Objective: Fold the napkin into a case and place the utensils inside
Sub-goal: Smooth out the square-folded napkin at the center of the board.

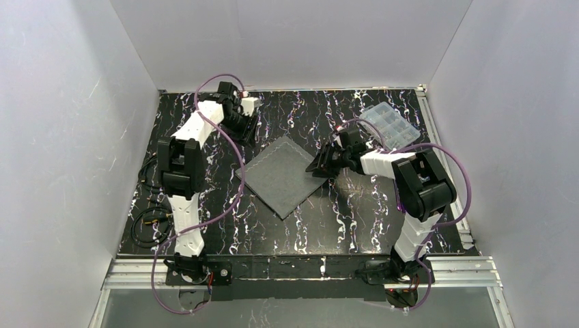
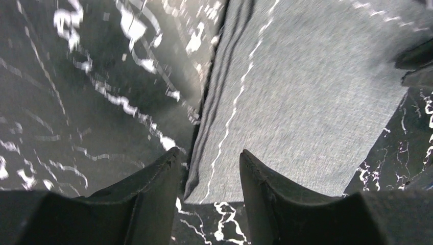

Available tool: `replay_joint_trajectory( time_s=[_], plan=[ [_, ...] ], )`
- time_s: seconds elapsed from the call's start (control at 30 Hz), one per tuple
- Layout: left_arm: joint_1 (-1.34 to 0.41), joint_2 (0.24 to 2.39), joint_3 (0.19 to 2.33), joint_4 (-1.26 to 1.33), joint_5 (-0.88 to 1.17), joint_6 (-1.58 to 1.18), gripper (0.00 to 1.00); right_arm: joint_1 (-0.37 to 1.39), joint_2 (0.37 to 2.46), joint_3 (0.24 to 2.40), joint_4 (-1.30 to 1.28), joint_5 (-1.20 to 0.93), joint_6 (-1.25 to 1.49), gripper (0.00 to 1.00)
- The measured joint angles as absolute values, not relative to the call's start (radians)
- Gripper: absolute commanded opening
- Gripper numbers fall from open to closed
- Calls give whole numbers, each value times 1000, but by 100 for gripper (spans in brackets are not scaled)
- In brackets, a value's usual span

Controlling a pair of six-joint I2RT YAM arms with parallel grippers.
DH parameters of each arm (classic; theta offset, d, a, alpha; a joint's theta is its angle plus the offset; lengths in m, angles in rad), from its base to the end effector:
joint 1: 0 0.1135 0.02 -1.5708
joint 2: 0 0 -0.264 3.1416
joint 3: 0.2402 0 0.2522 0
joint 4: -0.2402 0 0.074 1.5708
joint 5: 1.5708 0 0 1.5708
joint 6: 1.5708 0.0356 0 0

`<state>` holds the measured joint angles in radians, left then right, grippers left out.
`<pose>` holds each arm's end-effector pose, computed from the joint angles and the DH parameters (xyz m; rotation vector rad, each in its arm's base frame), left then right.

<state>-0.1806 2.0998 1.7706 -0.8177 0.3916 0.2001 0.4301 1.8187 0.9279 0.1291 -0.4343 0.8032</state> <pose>0.4387 -0.0939 0.2216 0.6168 2.5991 -0.5237 0.3231 0.1647 0.1433 0.2326 2.5111 1.0736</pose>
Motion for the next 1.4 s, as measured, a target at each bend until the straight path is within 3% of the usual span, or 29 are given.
replay_joint_trajectory(
  time_s=[0.37, 0.67, 0.97, 1.4],
  plan=[
    [-279, 2318, 2141, -877, 459, 254, 55, 430, 1813, 1060, 105, -497, 801, 45],
    [-300, 2435, 2179, -876, 455, 261, 59, 430, 1789, 1048, 100, -505, 801, 44],
    [-324, 2434, 2180, -819, 459, 252, 46, 430, 1813, 998, 131, -526, 816, 43],
    [-343, 2482, 2193, -805, 464, 247, 41, 433, 1855, 966, 164, -535, 835, 41]
  ],
)
